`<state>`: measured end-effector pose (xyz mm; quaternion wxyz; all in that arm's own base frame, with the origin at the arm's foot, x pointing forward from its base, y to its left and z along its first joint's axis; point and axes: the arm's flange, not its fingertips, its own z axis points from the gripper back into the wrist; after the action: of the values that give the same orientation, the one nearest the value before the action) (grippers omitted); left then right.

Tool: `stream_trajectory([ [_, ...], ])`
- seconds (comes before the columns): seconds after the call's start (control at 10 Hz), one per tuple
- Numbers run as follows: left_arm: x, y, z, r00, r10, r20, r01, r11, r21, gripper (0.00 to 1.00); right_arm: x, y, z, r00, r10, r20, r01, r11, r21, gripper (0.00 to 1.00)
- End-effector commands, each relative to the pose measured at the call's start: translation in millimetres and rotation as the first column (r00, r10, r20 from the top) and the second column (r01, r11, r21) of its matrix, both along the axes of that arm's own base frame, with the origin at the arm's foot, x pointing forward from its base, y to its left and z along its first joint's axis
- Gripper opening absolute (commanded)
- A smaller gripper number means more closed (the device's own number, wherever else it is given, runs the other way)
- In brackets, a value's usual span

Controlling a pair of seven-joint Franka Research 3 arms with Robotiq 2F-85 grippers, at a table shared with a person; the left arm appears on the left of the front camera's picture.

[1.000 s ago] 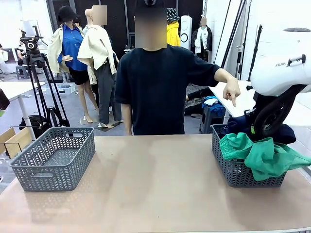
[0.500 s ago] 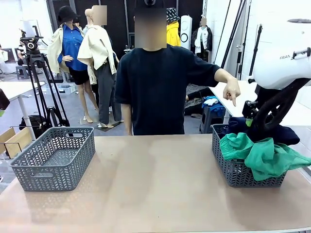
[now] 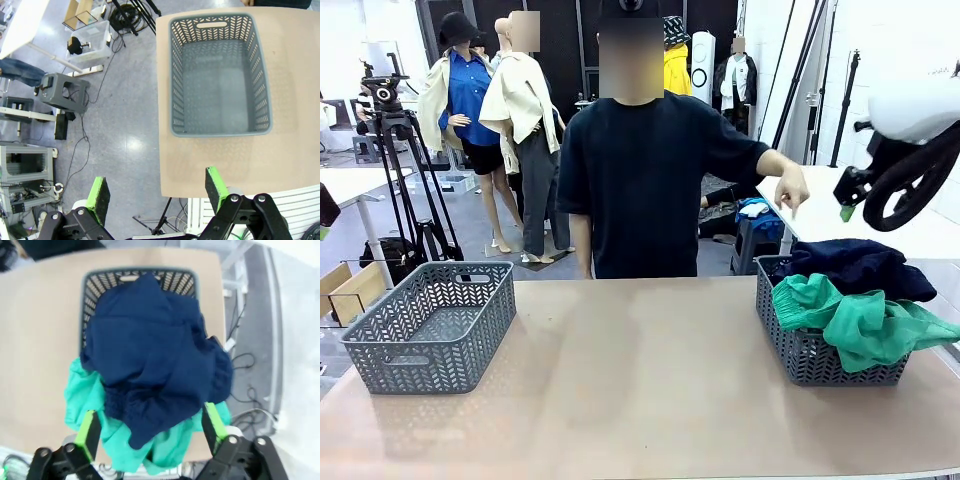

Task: Sort the tops and bottoms.
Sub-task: Sort the clothes according to human instructions.

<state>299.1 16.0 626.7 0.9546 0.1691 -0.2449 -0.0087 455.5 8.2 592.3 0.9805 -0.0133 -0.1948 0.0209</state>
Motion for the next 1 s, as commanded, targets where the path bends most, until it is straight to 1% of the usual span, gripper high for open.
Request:
stream_trajectory([
  [0.0,-0.1,3.1,0.4,1.000,-0.006,0.004,0.006,1.000,0.004,1.00,5.7,-33.5,22.0,1.000,-0.020,0.013,0.020,1.000,0.021,1.00],
  [0.2,-0.1,3.1,0.4,1.000,-0.006,0.004,0.006,1.000,0.004,1.00,3.6,-72.3,43.6,0.999,-0.031,0.032,0.031,0.999,-0.009,1.00],
  [0.3,-0.1,3.1,0.4,1.000,-0.006,0.004,0.006,1.000,0.004,1.00,0.0,-95.2,50.5,0.999,-0.036,0.023,0.036,0.999,0.009,1.00],
  [0.5,-0.1,3.1,0.4,1.000,-0.006,0.004,0.006,1.000,0.004,1.00,-8.1,-139.2,58.4,0.994,-0.106,0.036,0.104,0.994,0.033,1.00],
  [0.6,-0.1,3.1,0.4,1.000,-0.006,0.004,0.006,1.000,0.004,1.00,-10.4,-153.0,59.3,0.989,-0.132,0.060,0.129,0.990,0.056,1.00],
  [0.7,-0.1,3.1,0.4,1.000,-0.006,0.004,0.006,1.000,0.004,1.00,-10.3,-156.8,58.2,0.988,-0.132,0.075,0.127,0.990,0.059,1.00],
  [0.8,-0.1,3.1,0.4,1.000,-0.006,0.004,0.006,1.000,0.004,1.00,-16.2,-149.2,59.6,0.991,-0.124,0.050,0.123,0.992,0.020,1.00],
  [0.9,-0.1,3.1,0.4,1.000,-0.006,0.004,0.006,1.000,0.004,1.00,-16.2,-149.2,59.6,0.991,-0.124,0.050,0.123,0.992,0.020,1.00],
])
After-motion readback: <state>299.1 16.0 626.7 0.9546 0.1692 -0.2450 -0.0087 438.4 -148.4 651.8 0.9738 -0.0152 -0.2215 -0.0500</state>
